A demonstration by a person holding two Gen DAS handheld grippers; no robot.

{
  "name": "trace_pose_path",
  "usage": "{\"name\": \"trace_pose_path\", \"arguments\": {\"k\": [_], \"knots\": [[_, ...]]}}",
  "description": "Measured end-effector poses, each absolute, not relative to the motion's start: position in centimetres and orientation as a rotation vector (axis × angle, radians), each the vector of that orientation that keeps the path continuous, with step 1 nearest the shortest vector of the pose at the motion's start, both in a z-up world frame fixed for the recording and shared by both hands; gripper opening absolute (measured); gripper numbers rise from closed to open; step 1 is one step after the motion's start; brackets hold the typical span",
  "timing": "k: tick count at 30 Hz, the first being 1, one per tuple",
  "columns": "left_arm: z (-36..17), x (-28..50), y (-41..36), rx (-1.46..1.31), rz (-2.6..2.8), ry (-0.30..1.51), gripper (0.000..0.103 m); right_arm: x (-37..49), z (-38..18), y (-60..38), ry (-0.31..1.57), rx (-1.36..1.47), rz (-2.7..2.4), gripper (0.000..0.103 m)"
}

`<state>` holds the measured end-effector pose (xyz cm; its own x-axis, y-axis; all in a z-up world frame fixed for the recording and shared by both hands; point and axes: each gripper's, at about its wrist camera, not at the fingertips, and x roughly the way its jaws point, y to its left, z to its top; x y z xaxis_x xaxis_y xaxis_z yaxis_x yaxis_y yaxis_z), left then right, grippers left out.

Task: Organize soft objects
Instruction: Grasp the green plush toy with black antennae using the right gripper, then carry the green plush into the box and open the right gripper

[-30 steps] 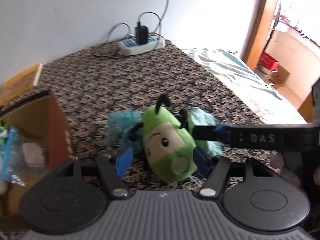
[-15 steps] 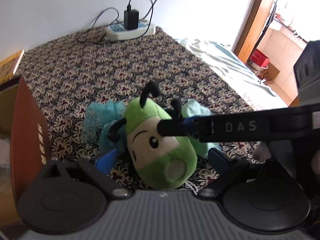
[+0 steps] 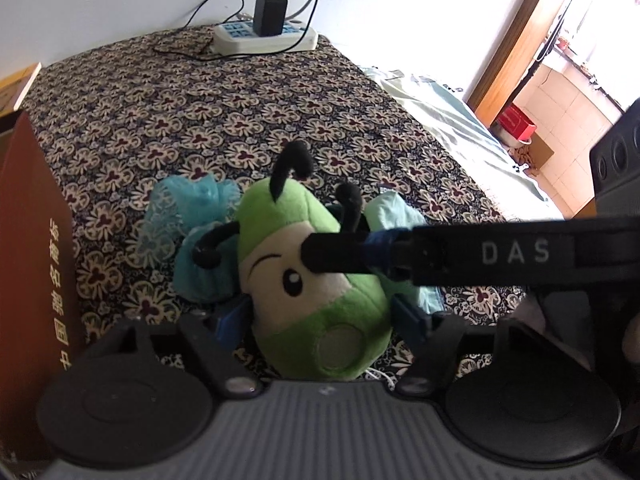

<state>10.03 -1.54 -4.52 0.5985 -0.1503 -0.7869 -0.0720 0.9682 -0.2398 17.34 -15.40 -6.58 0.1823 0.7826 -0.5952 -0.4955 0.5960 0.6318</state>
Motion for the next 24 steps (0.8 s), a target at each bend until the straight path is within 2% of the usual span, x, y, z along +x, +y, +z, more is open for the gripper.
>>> {"name": "trace_pose_path", "arguments": {"k": [6, 13, 24], "knots": [[-3.8, 8.7, -1.5, -0.280, -0.057, 0.912, 0.070, 15.8, -5.9, -15.8, 1.009, 0.290, 0.942, 0.027], [-0.8, 6.1, -1.9, -0.242, -0.076, 0.822, 0.070, 13.9, -4.1, -17.2, 0.968, 0.369, 0.946, 0.027], [4.3, 1.2, 1.0, -0.213, -0.042, 0.648, 0.070, 10.5, 1.2, -14.6, 0.755, 0.336, 1.012, 0.027]]}}
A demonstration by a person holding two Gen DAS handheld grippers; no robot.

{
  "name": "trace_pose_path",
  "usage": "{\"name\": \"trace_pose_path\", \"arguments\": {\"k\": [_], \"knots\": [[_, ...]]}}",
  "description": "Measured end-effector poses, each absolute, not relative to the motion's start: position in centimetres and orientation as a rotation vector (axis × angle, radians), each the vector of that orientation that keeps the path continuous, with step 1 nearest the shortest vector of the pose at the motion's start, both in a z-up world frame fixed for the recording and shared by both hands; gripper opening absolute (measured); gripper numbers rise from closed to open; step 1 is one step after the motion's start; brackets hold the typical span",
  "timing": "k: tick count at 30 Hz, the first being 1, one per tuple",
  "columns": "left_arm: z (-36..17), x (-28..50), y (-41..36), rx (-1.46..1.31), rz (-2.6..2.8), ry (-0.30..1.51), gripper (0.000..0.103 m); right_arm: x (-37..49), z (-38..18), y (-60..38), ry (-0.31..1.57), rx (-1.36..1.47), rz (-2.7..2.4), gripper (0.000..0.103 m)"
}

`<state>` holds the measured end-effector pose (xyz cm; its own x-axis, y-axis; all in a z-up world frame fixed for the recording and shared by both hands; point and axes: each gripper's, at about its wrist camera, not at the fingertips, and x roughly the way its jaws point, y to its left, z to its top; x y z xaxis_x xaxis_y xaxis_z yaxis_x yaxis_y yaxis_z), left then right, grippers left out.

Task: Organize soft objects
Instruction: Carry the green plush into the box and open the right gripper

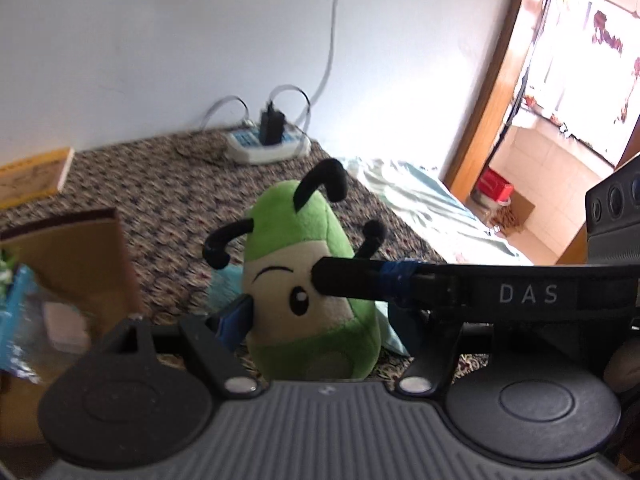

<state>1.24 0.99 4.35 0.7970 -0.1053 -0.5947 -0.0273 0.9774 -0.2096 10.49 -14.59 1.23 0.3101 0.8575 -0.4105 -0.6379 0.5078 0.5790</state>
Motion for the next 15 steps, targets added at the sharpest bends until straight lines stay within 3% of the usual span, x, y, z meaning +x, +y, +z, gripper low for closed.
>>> {"name": "trace_pose_path", "arguments": {"k": [15], "knots": [[5.9, -4.9, 11.0, -0.243, 0.072, 0.591, 0.070, 6.6, 3.3, -4.2, 0.672, 0.264, 1.140, 0.027]]}}
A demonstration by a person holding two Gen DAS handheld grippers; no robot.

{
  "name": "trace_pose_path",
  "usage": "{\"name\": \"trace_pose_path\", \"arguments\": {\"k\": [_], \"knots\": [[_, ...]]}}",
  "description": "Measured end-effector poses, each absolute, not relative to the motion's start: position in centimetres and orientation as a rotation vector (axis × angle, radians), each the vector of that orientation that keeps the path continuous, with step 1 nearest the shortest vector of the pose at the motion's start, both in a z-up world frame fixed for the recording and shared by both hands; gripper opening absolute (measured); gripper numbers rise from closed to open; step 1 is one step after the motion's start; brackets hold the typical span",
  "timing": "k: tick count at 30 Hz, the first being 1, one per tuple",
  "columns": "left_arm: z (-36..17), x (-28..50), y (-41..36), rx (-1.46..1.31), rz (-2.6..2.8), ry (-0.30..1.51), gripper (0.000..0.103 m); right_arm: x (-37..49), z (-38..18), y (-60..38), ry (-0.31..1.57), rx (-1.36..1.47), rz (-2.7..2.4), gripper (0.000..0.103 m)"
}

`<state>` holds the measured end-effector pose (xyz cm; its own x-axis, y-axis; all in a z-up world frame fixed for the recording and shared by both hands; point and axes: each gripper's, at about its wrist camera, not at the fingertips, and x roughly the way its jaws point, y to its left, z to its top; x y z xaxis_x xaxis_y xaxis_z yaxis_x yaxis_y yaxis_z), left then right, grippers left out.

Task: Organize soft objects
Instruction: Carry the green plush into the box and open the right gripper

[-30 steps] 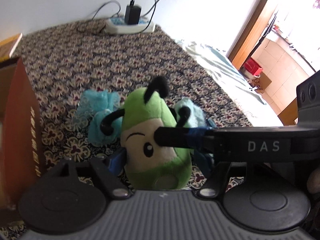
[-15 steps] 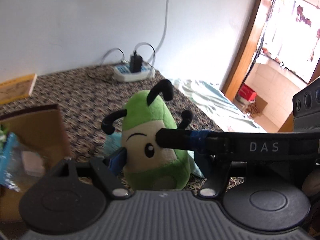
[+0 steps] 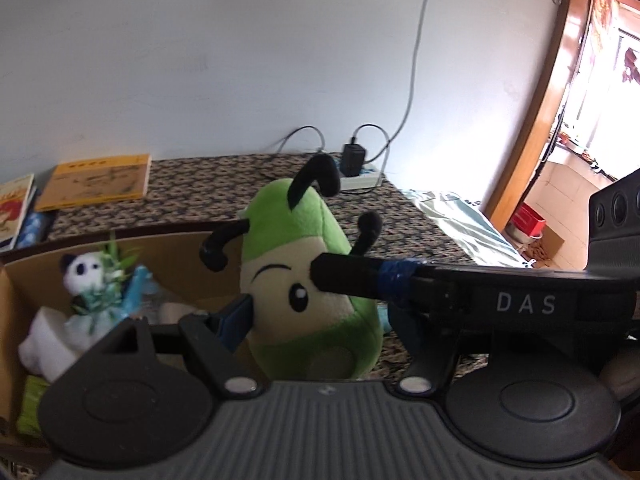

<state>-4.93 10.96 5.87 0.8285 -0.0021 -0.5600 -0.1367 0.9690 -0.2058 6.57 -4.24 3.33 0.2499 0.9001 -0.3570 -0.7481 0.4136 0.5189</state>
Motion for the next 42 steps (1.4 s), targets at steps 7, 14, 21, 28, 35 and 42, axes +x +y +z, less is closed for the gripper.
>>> {"name": "trace_pose_path", "arguments": {"k": [7, 14, 21, 28, 35, 42], "knots": [[5.3, -4.6, 14.1, -0.223, 0.078, 0.596, 0.070, 5.1, 3.5, -0.8, 0.639, 0.228, 1.124, 0.027], [5.8, -3.1, 16.2, -0.173, 0.059, 0.567, 0.070, 5.5, 4.1, 1.1, 0.570, 0.231, 1.066, 0.027], [5.0, -1.3, 17.1, -0.152, 0.038, 0.591, 0.070, 6.2, 4.0, 2.3, 0.554, 0.237, 1.016, 0.027], [0.6, 0.5, 17.6, -0.212, -0.004, 0.747, 0.073, 6.6, 1.4, 4.3, 0.662, 0.121, 0.934, 0.029], [-1.0, 1.3, 18.3, -0.226, 0.018, 0.795, 0.086, 7.4, 0.0, 4.9, 0.680, 0.080, 0.866, 0.029], [-1.4, 1.3, 18.2, -0.221, 0.004, 0.811, 0.087, 7.4, -0.6, 4.7, 0.705, 0.095, 0.876, 0.027]]}}
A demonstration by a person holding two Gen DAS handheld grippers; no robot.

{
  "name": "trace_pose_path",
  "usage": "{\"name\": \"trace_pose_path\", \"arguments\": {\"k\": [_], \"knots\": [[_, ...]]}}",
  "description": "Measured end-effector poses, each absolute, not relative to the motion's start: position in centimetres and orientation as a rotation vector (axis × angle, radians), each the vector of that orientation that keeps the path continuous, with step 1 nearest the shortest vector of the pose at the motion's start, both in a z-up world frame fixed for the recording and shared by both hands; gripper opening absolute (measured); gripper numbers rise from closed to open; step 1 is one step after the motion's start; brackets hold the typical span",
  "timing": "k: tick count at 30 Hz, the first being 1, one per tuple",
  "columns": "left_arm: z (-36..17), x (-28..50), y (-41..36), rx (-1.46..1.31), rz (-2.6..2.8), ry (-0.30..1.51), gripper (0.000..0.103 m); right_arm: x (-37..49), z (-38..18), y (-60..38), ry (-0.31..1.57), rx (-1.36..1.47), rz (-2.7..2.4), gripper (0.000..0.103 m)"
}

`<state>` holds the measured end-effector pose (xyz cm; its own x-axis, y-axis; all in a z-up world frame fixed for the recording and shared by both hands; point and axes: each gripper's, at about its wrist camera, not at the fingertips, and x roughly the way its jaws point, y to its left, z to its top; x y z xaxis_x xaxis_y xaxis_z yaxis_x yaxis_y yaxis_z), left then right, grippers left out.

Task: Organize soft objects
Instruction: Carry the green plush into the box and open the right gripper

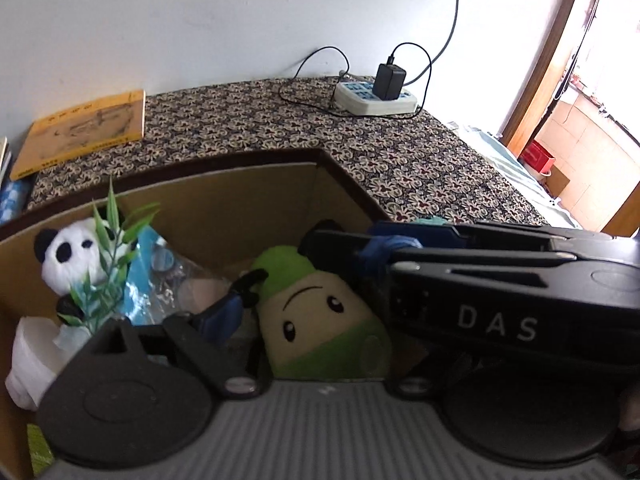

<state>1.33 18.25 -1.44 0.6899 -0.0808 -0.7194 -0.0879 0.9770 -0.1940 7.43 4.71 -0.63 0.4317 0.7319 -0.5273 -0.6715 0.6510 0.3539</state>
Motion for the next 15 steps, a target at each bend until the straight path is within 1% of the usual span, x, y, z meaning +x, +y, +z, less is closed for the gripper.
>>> {"name": "trace_pose_path", "arguments": {"k": [15], "knots": [[-1.79, 1.75, 17.67, -0.193, 0.050, 0.829, 0.088, 7.07, -0.57, 4.16, 0.720, 0.111, 0.892, 0.026]]}}
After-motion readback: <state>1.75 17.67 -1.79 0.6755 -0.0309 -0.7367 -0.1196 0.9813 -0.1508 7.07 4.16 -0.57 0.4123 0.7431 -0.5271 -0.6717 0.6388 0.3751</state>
